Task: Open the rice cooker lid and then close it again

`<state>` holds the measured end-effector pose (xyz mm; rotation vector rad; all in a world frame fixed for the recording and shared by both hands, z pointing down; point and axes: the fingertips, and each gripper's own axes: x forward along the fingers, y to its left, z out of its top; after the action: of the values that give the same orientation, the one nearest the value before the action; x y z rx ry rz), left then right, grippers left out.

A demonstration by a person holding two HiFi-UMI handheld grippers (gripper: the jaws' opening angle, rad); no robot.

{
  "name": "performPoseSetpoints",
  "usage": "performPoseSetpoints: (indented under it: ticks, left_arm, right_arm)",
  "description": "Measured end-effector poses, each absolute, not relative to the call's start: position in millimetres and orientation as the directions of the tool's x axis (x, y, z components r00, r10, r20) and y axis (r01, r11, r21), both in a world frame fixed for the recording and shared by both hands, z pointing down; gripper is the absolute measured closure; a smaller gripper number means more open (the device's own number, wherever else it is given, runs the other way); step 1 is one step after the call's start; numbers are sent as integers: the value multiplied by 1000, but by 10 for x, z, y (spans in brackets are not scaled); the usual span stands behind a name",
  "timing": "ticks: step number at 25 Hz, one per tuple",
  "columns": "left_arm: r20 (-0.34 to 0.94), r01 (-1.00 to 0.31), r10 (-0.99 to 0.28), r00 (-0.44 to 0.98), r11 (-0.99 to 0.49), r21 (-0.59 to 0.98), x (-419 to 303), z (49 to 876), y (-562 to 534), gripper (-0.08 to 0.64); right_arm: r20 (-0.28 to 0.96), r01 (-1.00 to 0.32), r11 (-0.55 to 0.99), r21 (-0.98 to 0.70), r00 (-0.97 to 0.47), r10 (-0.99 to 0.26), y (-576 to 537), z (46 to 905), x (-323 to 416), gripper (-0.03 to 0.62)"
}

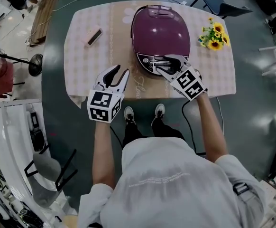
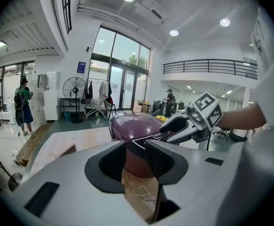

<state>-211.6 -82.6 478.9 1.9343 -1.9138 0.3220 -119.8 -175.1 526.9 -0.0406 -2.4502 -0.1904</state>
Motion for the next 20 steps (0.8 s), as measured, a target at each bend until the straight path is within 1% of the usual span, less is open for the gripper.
performPoseSetpoints:
  ticks: [16,20]
  left_arm:
    - [430,-993,-901,59,-9,117,-2103,4782,-864,420]
    - [427,-993,-902,65,-17,116,-2101,4785,-880,420]
  right_arm:
    - [622,27,991,129,-781,-60,-1804,5331,-1194,379]
    - [620,16,994,105,-783,-53,-1813,5341,-1193,379]
